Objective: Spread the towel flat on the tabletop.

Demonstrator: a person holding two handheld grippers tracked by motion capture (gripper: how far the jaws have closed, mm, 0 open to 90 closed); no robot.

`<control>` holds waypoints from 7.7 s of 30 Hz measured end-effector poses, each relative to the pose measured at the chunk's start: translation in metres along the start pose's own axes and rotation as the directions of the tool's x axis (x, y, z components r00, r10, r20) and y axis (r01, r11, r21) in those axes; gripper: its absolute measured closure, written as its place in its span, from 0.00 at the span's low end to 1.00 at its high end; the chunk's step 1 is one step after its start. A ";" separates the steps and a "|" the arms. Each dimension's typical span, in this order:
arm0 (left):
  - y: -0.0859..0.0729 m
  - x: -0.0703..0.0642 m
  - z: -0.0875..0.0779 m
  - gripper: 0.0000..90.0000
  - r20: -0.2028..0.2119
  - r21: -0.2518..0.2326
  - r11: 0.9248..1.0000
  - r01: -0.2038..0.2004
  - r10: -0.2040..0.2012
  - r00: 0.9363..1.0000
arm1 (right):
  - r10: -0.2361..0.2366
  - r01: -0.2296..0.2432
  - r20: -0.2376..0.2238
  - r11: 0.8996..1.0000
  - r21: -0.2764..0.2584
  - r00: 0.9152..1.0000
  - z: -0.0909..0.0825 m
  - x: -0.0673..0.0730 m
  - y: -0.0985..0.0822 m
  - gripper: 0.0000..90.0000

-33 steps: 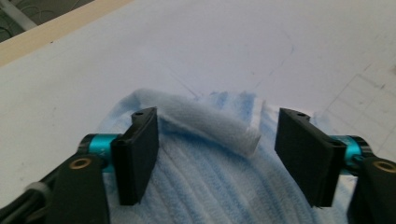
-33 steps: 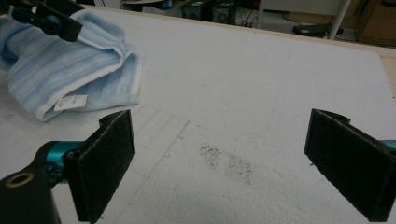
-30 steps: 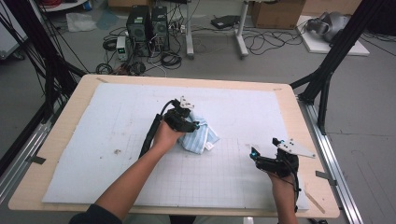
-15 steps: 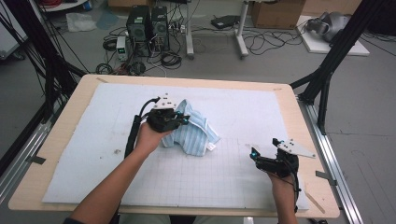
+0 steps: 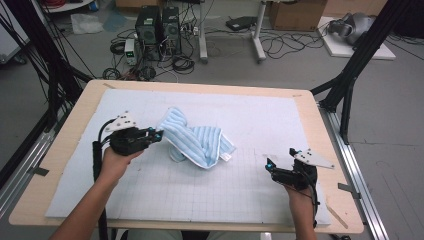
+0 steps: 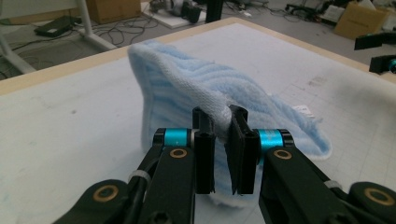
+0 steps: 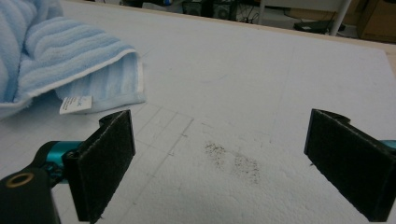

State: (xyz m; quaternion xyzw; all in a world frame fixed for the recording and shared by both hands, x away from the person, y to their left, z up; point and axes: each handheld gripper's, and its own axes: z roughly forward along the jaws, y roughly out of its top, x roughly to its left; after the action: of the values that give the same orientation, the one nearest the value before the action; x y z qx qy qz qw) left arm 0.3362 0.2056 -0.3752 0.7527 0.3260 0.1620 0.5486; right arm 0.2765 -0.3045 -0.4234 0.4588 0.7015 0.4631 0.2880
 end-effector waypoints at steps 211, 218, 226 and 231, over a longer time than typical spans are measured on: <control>-0.061 0.029 -0.010 0.32 -0.112 -0.026 0.990 0.135 -0.137 0.984 | -0.097 0.107 -0.082 0.985 0.137 0.992 0.113 0.028 0.078 0.51; -0.050 0.006 0.036 0.32 -0.072 0.034 0.985 0.167 -0.165 0.984 | -0.104 0.118 -0.146 0.988 0.096 0.984 0.074 0.033 0.051 0.47; -0.050 -0.011 0.079 0.26 -0.138 0.238 0.962 0.131 -0.100 0.985 | -0.109 0.127 -0.182 0.988 0.086 0.977 0.063 0.034 0.032 0.48; -0.051 -0.007 0.075 0.85 -0.104 0.248 0.964 0.099 -0.075 0.992 | -0.095 0.112 -0.178 0.990 0.088 0.979 0.063 0.030 0.030 0.48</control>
State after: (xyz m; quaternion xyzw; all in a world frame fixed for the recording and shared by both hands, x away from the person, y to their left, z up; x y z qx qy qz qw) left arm 0.3603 0.1563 -0.4480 0.7928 0.4023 0.1300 0.4390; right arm 0.3274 -0.2488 -0.4208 0.3930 0.7686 0.4510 0.2268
